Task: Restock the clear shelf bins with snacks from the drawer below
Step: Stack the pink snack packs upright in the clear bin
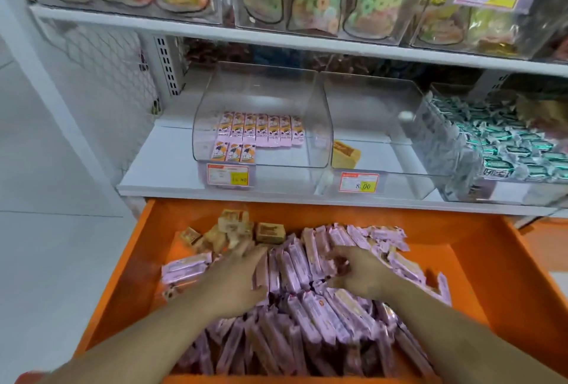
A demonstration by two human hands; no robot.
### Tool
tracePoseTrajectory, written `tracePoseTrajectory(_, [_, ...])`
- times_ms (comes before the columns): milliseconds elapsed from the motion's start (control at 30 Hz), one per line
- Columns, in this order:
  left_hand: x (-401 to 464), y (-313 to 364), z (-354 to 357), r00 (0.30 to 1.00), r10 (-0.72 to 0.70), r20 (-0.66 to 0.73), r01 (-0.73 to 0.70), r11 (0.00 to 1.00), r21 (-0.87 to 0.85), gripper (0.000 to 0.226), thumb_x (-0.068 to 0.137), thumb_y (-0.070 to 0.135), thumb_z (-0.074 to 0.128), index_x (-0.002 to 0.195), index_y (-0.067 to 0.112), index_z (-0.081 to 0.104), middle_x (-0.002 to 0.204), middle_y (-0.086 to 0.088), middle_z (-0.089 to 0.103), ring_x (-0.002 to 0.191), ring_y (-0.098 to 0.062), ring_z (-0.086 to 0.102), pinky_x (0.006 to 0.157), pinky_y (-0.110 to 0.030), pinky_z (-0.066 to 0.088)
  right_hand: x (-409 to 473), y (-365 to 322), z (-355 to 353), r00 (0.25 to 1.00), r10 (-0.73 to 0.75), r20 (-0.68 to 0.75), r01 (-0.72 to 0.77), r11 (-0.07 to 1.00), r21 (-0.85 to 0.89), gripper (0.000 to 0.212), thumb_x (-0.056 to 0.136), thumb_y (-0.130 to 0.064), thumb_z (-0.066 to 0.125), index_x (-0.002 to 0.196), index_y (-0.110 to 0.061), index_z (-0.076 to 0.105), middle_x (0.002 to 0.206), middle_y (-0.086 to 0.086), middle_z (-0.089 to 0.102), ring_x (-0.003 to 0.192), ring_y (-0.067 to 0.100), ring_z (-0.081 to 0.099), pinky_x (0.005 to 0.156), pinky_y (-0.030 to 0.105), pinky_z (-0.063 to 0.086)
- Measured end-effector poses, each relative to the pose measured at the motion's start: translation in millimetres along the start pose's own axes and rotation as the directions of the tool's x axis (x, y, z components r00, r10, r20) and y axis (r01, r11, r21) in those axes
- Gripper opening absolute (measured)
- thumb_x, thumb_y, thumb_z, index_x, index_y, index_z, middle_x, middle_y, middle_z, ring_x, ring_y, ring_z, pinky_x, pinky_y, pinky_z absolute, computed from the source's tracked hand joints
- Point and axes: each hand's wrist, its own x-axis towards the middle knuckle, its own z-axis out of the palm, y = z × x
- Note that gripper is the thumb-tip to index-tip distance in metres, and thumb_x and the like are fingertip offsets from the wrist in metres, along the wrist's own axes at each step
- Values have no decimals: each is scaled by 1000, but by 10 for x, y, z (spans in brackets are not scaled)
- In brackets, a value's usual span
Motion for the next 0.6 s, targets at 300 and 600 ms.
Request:
tracePoseTrajectory(300, [698, -264, 650, 987, -52, 150, 50, 999, 15, 80, 99, 57, 56, 160, 56, 4, 173, -8, -11, 158, -35, 15, 119, -40, 34, 190, 440, 542, 995, 72, 67, -50, 955, -291, 57, 89, -35, 65, 144, -40, 51, 136, -3, 62, 106, 23, 68, 82, 32, 59])
tracePoseTrajectory(600, [811, -279, 853, 998, -46, -50, 46, 999, -12, 59, 98, 43, 66, 152, 37, 44, 163, 0, 39, 153, -28, 26, 124, -42, 25, 265, 506, 644, 998, 57, 4, -54, 965, -256, 41, 95, -34, 55, 135, -43, 52, 121, -12, 67, 89, 13, 69, 67, 32, 60])
